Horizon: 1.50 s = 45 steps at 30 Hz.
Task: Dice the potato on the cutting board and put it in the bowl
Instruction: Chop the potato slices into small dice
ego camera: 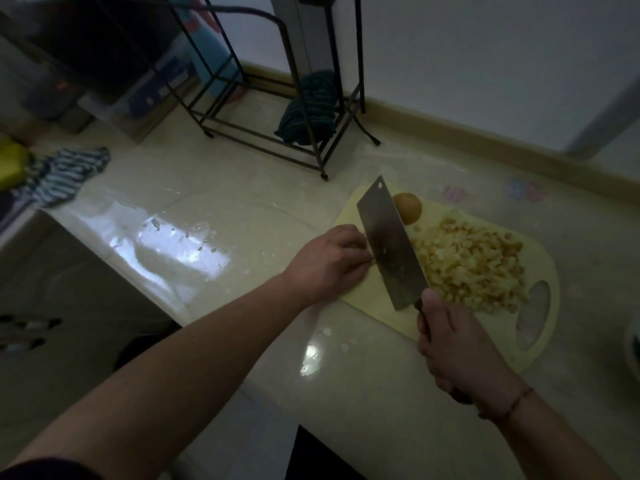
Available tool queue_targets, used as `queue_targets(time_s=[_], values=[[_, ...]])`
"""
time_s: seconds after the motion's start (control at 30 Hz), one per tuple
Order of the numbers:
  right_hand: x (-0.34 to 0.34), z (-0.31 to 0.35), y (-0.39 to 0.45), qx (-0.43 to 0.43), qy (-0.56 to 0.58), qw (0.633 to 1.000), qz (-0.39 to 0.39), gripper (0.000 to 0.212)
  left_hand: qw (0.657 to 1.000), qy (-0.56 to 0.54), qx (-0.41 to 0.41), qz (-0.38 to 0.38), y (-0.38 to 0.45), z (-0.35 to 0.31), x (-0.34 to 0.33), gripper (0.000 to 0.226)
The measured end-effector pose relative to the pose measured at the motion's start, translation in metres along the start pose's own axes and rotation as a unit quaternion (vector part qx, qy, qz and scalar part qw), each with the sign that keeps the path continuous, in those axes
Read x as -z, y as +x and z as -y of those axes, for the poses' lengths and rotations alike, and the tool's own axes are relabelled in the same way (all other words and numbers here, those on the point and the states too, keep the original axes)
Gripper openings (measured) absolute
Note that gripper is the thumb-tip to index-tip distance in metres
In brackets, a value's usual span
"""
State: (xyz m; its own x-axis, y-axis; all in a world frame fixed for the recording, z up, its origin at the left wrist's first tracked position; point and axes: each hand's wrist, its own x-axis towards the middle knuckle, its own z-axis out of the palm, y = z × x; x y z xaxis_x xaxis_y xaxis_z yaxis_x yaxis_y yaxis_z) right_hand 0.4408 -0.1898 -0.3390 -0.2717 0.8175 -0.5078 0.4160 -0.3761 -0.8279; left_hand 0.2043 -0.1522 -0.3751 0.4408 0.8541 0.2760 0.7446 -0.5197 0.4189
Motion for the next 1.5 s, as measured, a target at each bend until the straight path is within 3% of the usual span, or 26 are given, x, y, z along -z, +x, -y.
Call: queue_targets(time_s=[0.13,0.27,0.4,0.67,0.83,1.0,1.23,1.5], values=[[-0.003,0.004,-0.002,-0.010,0.000,1.000,-0.001,0.055,1.000,-0.007,-0.013,0.016,0.005,0.001,0.003,0.013],[-0.005,0.019,-0.005,0.080,-0.151,0.985,-0.026,0.054,0.999,0.020,-0.038,0.012,0.006,0.007,0.004,0.014],[-0.017,0.027,-0.008,0.097,-0.193,0.976,-0.027,0.052,0.999,0.018,-0.031,0.017,0.006,0.007,0.003,0.017],[-0.018,0.032,-0.001,0.078,-0.184,0.980,-0.012,0.052,1.000,-0.002,-0.023,0.020,0.003,0.007,0.001,0.021],[-0.006,0.017,0.007,0.007,-0.032,0.999,-0.008,0.054,0.999,0.009,-0.035,0.011,0.003,0.007,0.003,0.021],[0.004,0.017,0.000,-0.036,0.031,0.999,0.019,0.050,1.000,0.004,-0.010,-0.002,-0.001,0.005,0.001,0.024],[-0.004,0.022,-0.004,0.076,-0.093,0.993,-0.009,0.065,0.999,-0.019,0.039,-0.014,-0.011,0.007,0.008,0.030],[-0.013,0.020,-0.010,0.101,-0.155,0.983,-0.018,0.054,0.999,0.012,0.040,-0.014,-0.011,0.007,0.005,0.031]])
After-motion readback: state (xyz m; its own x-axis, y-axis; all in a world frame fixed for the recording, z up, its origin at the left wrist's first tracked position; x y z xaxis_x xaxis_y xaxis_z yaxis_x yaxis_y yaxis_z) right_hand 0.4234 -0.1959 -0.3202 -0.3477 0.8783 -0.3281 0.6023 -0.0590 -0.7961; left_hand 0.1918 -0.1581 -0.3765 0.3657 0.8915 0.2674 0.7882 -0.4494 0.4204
